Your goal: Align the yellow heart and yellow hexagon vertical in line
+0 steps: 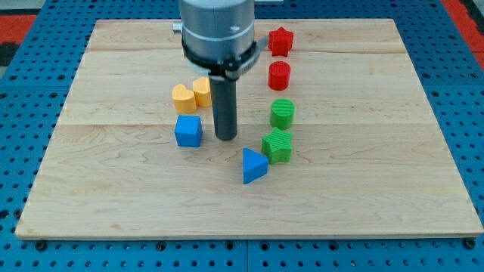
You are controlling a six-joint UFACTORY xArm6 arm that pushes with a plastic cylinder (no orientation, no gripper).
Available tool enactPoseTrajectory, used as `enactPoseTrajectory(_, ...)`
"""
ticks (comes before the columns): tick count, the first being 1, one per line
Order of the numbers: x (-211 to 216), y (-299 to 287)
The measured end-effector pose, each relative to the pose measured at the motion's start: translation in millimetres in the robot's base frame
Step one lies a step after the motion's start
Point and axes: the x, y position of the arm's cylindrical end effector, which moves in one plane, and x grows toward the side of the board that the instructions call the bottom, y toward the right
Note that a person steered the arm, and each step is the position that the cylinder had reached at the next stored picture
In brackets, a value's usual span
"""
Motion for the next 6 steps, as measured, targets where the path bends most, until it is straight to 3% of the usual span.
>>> enactPoseTrajectory(4, -100, -53)
enactPoseTrajectory(5, -112, -60)
enactPoseTrajectory(6, -95, -69)
